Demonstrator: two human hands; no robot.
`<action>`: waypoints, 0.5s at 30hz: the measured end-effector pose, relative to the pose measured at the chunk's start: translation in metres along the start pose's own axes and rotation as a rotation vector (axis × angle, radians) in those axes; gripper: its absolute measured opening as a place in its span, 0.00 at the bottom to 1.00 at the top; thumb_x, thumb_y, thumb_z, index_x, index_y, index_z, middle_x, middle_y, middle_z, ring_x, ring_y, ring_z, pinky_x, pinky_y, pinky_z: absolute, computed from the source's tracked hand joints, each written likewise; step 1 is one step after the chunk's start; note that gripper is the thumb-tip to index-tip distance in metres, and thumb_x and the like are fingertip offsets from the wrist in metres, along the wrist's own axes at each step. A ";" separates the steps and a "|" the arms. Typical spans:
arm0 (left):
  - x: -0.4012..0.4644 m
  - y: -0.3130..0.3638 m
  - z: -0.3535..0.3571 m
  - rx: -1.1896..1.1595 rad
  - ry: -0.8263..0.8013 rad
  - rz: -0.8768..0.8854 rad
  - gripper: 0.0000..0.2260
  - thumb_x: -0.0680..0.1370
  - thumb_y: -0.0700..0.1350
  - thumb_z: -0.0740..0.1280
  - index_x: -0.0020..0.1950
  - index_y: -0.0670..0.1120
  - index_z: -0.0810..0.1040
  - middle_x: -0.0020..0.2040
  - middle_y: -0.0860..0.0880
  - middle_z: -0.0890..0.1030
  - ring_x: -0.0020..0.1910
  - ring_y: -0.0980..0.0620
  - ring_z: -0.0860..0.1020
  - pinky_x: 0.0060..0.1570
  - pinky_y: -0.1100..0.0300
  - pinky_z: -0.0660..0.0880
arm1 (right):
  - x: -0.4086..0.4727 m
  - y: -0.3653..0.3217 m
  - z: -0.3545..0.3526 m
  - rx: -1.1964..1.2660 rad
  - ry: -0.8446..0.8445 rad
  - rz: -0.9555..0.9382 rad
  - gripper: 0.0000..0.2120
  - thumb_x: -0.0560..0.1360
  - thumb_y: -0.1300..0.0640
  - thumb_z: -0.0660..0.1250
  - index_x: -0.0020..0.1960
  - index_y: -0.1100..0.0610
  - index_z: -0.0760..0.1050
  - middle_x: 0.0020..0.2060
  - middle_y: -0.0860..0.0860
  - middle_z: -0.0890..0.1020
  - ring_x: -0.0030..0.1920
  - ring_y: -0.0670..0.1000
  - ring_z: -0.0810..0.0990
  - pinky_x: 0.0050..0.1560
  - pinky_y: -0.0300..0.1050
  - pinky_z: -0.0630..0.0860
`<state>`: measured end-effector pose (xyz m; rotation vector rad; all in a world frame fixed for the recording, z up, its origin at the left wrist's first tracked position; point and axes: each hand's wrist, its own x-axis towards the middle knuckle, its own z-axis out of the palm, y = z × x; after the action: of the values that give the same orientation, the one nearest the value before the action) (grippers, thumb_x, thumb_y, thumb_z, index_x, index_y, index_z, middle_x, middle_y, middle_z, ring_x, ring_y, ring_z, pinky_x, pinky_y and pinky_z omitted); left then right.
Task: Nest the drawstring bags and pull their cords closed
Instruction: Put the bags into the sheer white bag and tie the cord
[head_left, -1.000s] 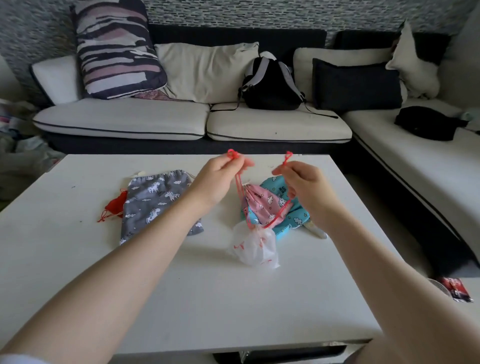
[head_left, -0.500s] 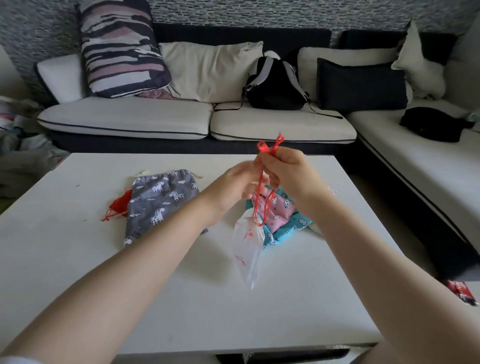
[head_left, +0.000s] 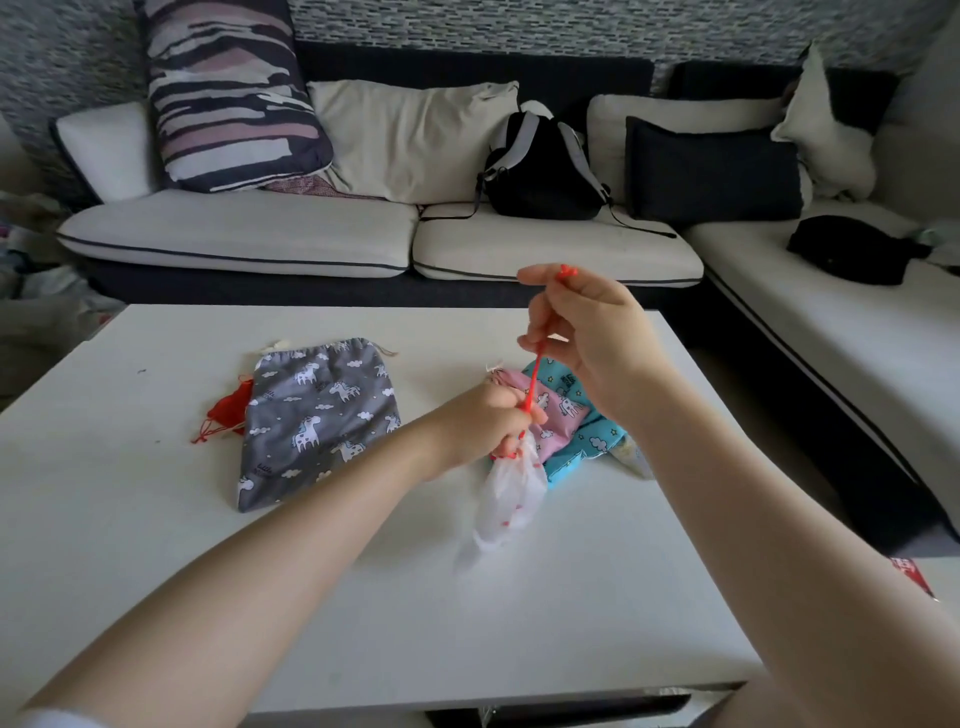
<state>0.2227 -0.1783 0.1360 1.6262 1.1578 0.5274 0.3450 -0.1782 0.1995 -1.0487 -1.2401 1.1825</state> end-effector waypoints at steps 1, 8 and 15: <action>-0.001 0.001 0.002 0.031 -0.023 0.014 0.09 0.79 0.40 0.57 0.49 0.41 0.77 0.28 0.49 0.69 0.32 0.52 0.68 0.40 0.60 0.68 | 0.000 0.000 0.004 0.037 -0.039 0.009 0.13 0.81 0.63 0.52 0.47 0.58 0.76 0.28 0.50 0.75 0.30 0.49 0.75 0.39 0.42 0.79; 0.001 0.000 -0.002 -0.088 0.045 0.103 0.16 0.81 0.47 0.55 0.38 0.43 0.75 0.23 0.55 0.66 0.27 0.53 0.64 0.37 0.57 0.65 | 0.002 0.025 0.004 -0.145 -0.181 0.141 0.15 0.82 0.53 0.52 0.61 0.60 0.71 0.45 0.55 0.82 0.45 0.51 0.81 0.51 0.41 0.77; -0.001 -0.002 -0.005 -0.238 0.075 0.084 0.17 0.82 0.45 0.54 0.33 0.46 0.66 0.22 0.55 0.65 0.22 0.57 0.63 0.28 0.65 0.63 | -0.014 0.047 -0.026 -0.514 -0.304 0.190 0.08 0.74 0.61 0.63 0.49 0.56 0.80 0.46 0.57 0.84 0.52 0.57 0.81 0.62 0.56 0.73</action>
<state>0.2174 -0.1772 0.1360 1.4633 1.0416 0.7567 0.3682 -0.1853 0.1495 -1.4230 -1.7752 1.2284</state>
